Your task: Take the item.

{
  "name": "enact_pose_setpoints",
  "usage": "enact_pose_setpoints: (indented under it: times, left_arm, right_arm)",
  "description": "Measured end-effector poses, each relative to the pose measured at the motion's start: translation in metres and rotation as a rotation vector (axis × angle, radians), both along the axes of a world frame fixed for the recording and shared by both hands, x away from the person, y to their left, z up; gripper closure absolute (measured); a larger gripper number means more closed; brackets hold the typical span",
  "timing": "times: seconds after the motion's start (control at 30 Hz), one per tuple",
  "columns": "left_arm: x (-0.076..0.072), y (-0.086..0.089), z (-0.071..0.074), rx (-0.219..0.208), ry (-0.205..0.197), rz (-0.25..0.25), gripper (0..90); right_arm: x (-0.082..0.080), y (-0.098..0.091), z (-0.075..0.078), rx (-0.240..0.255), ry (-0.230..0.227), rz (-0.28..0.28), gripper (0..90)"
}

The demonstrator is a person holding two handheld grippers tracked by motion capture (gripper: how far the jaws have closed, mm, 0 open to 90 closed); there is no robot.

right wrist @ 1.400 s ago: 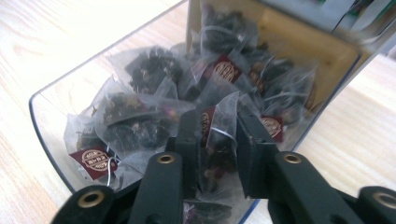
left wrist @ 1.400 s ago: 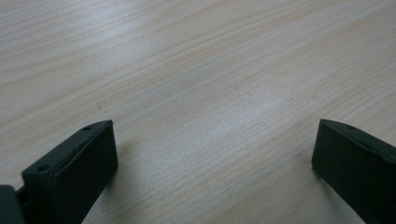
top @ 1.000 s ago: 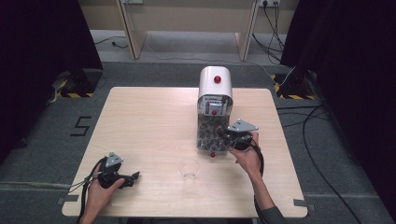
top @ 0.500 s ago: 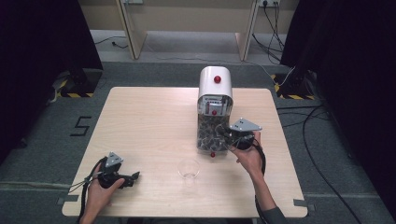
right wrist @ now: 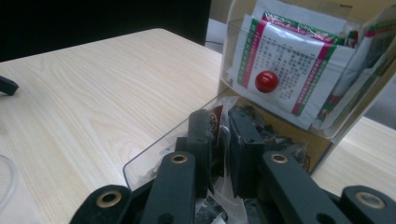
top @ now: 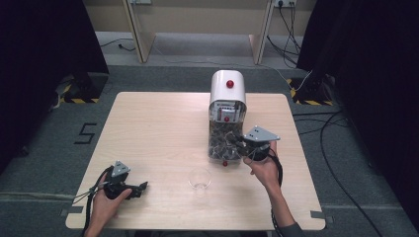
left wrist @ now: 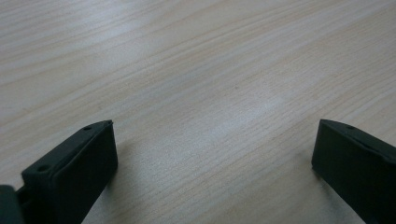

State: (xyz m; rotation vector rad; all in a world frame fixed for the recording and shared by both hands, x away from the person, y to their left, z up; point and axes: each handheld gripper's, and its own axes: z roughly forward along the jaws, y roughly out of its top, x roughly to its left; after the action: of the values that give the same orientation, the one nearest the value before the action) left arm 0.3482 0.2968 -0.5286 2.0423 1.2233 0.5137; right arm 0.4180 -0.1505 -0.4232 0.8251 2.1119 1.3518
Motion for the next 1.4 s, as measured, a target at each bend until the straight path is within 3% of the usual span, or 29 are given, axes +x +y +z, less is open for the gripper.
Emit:
enact_pose_setpoints:
  times: [0.47,1.4]
  left_arm:
    - [0.0,0.0,0.0,0.0,0.0,0.0,0.0]
    - [0.0,0.0,0.0,0.0,0.0,0.0,0.0]
  right_arm:
    - [-0.02,0.005,0.015,0.017,-0.03,0.059,81.0]
    - [-0.057,0.017,0.019,0.057,-0.05,0.178,81.1]
